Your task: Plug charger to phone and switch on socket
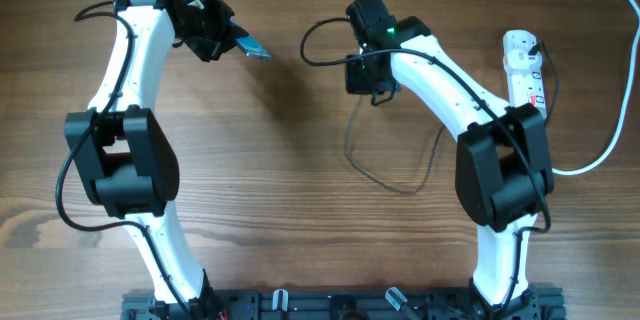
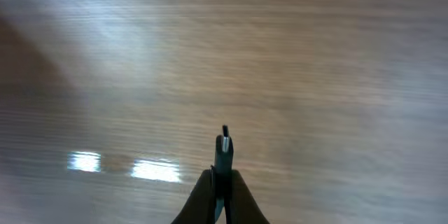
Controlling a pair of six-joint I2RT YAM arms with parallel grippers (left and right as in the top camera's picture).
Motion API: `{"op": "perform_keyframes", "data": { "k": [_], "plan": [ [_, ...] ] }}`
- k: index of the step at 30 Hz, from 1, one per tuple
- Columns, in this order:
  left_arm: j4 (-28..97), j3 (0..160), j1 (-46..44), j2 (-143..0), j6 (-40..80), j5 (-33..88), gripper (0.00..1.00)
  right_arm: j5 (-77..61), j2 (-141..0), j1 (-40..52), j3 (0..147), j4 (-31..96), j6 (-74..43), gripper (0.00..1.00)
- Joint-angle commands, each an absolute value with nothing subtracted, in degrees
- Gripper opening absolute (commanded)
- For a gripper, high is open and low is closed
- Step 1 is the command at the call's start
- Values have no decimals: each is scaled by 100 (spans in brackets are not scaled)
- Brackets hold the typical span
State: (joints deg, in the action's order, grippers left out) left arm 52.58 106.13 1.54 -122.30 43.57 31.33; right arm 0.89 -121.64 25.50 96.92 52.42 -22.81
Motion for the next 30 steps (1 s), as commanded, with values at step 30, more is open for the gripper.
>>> {"op": "perform_keyframes", "data": {
  "k": [30],
  "plan": [
    [5408, 10685, 154, -12108, 4237, 3181, 4, 19, -13225, 2386, 9607, 5127, -2097, 17]
  ]
}}
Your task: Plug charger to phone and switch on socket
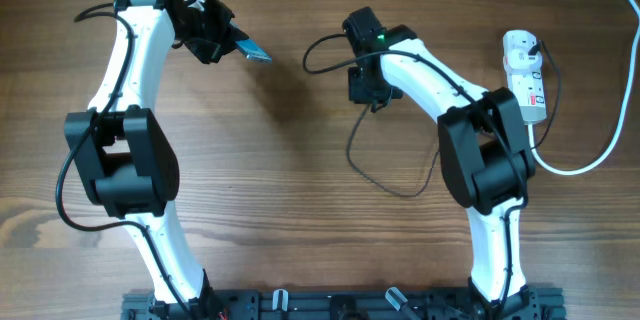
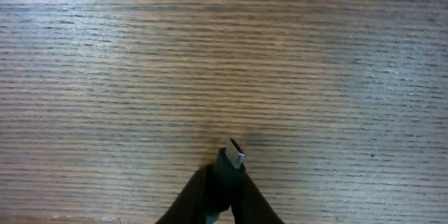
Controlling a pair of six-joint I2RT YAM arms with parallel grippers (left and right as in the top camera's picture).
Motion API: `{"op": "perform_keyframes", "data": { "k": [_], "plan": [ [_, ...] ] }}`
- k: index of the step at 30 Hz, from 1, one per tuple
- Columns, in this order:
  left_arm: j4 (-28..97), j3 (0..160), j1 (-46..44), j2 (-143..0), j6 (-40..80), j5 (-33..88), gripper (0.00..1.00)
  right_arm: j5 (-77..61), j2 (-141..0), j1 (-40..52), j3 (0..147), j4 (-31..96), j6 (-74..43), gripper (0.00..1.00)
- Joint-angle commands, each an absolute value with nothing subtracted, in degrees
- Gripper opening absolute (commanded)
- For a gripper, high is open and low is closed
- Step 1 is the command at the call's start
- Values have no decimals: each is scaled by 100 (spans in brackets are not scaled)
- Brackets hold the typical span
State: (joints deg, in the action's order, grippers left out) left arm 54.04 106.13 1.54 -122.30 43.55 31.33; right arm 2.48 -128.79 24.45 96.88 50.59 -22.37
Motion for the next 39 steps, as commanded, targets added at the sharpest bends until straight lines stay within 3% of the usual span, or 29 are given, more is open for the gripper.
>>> {"op": "perform_keyframes", "data": {
  "k": [1, 4, 6, 9, 14, 23, 26, 32, 39],
  "plan": [
    [5408, 10685, 154, -12108, 4237, 3181, 4, 12, -13242, 2386, 9607, 5129, -2086, 18],
    [5411, 10685, 154, -12108, 4237, 3181, 4, 12, -13255, 2386, 9607, 5148, -2102, 17],
    [5411, 10685, 154, -12108, 4237, 3181, 4, 12, -13255, 2386, 9612, 5133, -2132, 6],
    [5411, 10685, 154, -12108, 4237, 3181, 4, -47, -13238, 2386, 9736, 5251, -2161, 4],
    [5454, 10685, 154, -12108, 4235, 3260, 4, -1723, -12602, 2386, 9922, 5041, -1610, 4],
    [5304, 10685, 154, -12105, 2263, 6316, 4, -5133, -10342, 1984, 9708, 5275, -19, 5],
    [5395, 10685, 141, -12105, 1684, 7157, 4, -5518, -10007, 1905, 9312, 5380, 174, 5],
    [5478, 10685, -119, -12040, 1120, 7623, 4, -7085, -9924, 1909, 8576, 5028, 513, 4],
    [5474, 10685, -279, -11572, 633, 7734, 4, -7299, -9909, 1909, 7767, 4687, 395, 5]
  ]
}}
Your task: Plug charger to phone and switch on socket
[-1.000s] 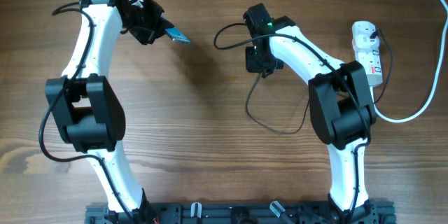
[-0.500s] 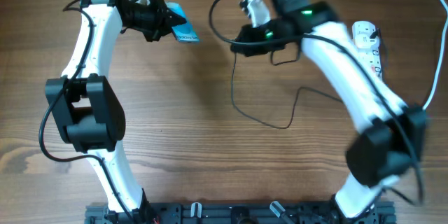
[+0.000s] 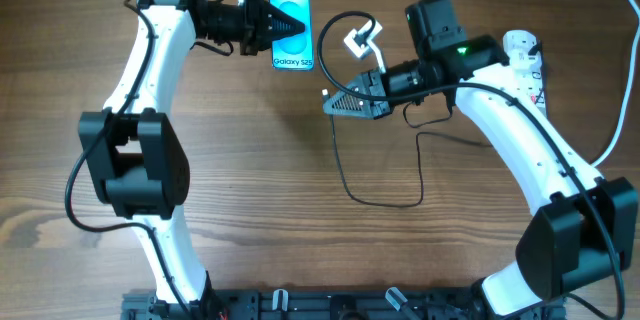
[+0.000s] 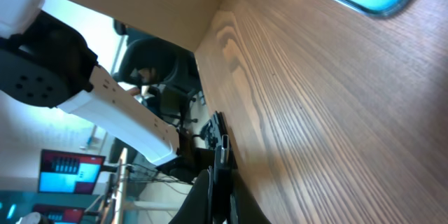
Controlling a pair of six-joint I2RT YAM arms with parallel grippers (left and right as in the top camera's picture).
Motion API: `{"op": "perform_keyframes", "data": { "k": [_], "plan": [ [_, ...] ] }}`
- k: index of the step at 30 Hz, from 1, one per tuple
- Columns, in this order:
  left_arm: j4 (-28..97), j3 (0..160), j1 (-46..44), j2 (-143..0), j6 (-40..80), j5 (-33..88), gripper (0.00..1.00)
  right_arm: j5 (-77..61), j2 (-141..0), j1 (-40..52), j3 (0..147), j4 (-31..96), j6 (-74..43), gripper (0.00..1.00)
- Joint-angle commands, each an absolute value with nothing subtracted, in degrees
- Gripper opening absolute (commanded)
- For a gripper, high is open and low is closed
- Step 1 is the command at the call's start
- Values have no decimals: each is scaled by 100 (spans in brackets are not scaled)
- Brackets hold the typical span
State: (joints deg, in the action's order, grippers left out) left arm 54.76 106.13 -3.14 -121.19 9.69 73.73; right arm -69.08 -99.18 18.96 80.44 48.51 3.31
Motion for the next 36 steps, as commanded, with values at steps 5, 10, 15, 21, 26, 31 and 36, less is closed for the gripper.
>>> {"op": "perform_keyframes", "data": {
  "k": [5, 10, 15, 21, 26, 31, 36],
  "plan": [
    [5478, 10685, -279, -11159, 639, 7776, 4, -6504, -9218, 1909, 7087, 3671, -701, 5],
    [5470, 10685, -333, -10831, 637, 8016, 4, -6410, -7839, 1964, 6143, 2274, -1732, 4],
    [5441, 10685, -357, -10757, 635, 8073, 4, -6407, -7098, 2187, 4211, -1800, -4263, 4],
    [4943, 10685, -738, -10757, 615, 8278, 4, -6549, -7693, 2185, 3765, -3918, -5618, 4],
    [4713, 10685, -958, -10757, 622, 8291, 4, -6626, -8108, 2165, 3765, -4930, -6156, 4],
    [4740, 10685, -961, -10757, 814, 8289, 4, -6617, -8156, 1988, 3920, -5033, -6027, 4],
    [4757, 10685, -965, -10757, 864, 8289, 4, -6490, -8204, 1879, 4099, -4947, -5933, 4]
  ]
}}
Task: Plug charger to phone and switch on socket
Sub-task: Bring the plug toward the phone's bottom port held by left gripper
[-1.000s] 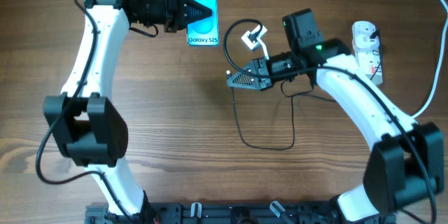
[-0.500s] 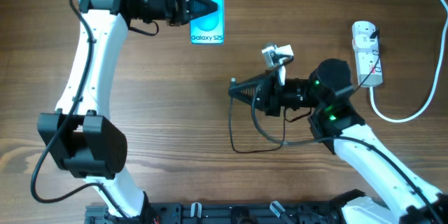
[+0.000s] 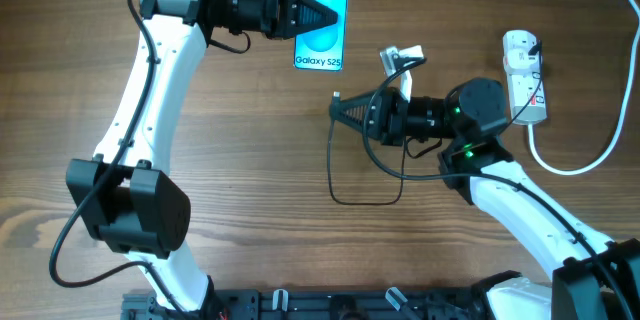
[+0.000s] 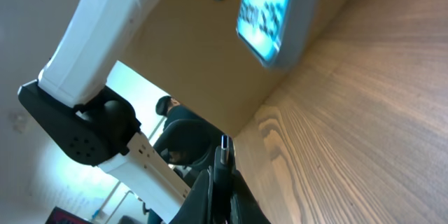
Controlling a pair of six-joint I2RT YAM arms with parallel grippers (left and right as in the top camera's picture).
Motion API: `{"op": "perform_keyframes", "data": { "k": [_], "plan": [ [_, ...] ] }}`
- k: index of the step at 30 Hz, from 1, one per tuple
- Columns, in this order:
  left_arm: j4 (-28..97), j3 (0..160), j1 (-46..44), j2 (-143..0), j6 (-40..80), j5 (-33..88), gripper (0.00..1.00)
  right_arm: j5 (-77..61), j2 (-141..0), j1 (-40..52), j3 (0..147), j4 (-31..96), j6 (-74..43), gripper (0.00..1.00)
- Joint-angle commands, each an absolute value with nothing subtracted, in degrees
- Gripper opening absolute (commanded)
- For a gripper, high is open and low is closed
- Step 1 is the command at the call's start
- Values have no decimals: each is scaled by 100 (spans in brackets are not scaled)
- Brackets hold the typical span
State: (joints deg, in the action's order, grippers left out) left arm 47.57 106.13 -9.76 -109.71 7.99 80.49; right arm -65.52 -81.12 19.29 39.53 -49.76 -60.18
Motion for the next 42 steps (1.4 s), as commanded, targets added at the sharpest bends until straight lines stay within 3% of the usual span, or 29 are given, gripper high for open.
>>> {"op": "perform_keyframes", "data": {
  "k": [1, 42],
  "plan": [
    [4755, 10685, -965, -10757, 980, 8287, 4, -6486, -8263, 1876, 4106, -4950, -5937, 4],
    [4582, 10685, -1487, -10757, 1391, 8088, 4, -6383, -8407, 1876, 4475, -4694, -6167, 4]
  ]
}}
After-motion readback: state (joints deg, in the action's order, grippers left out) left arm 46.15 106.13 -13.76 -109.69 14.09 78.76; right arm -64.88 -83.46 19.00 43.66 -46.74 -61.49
